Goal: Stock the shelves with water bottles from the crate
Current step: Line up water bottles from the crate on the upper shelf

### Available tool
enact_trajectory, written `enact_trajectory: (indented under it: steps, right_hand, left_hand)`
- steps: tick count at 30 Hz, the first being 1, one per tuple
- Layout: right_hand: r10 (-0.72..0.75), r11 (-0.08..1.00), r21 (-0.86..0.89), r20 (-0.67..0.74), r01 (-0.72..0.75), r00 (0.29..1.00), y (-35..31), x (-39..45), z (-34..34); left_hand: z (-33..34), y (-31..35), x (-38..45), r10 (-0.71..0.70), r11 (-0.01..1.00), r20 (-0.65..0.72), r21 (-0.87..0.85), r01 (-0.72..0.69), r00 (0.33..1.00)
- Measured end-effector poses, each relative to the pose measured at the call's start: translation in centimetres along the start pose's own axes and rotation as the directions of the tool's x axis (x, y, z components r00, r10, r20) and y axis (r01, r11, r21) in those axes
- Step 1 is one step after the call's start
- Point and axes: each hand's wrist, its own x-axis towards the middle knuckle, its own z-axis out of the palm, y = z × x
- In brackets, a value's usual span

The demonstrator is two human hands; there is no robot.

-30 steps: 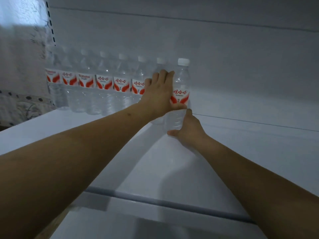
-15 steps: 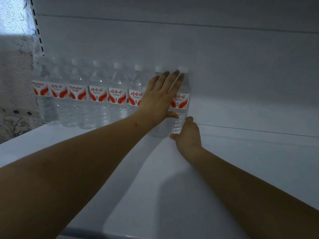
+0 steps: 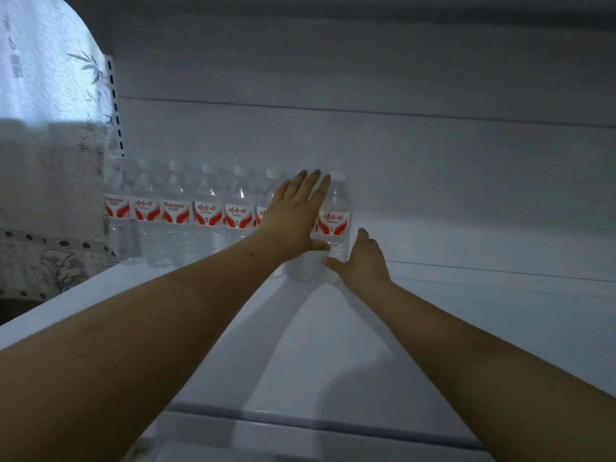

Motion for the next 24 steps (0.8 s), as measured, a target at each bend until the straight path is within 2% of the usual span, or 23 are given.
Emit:
enact_trajectory:
  steps: [8, 13, 16, 19, 20, 22, 24]
  right_hand:
    - [-0.116, 0.988, 0.1, 0.003, 0.115, 0.993, -4.4, -7.2, -1.4]
    - [-0.162, 0.986, -0.005, 0.165, 0.165, 0.973, -8.4, -15.0, 0.7]
    - [-0.289, 0.955, -0.012, 0.186, 0.296, 0.939, -11.0, -20.2, 2.7]
    - [-0.448, 0.888, -0.01, 0.213, 0.46, 0.868, -13.6, -26.5, 5.9]
    - [-0.524, 0.844, 0.009, 0.224, 0.536, 0.822, -14.2, -28.7, 7.3]
    - [-0.654, 0.739, 0.042, 0.284, 0.672, 0.702, -14.3, -33.3, 10.7]
    - [-0.687, 0.682, 0.077, 0.409, 0.727, 0.601, -13.4, -37.7, 14.6]
  left_hand:
    - [-6.2, -0.8, -5.0, -0.071, 0.984, -0.038, -0.165, 0.064, 0.997]
    - [-11.5, -3.1, -10.3, -0.246, 0.902, 0.058, -0.352, 0.251, 0.967]
    - [-14.8, -4.6, -15.5, -0.335, 0.846, 0.022, -0.432, 0.312, 0.942]
    - [-16.9, -7.1, -23.8, -0.395, 0.828, -0.041, -0.449, 0.337, 0.918]
    - [-17.1, -8.2, -27.2, -0.439, 0.809, -0.055, -0.458, 0.368, 0.897]
    - [-16.1, -10.0, -35.5, -0.596, 0.711, -0.031, -0.484, 0.509, 0.803]
    - [-13.7, -11.8, -45.0, -0.761, 0.525, 0.113, -0.471, 0.709, 0.639]
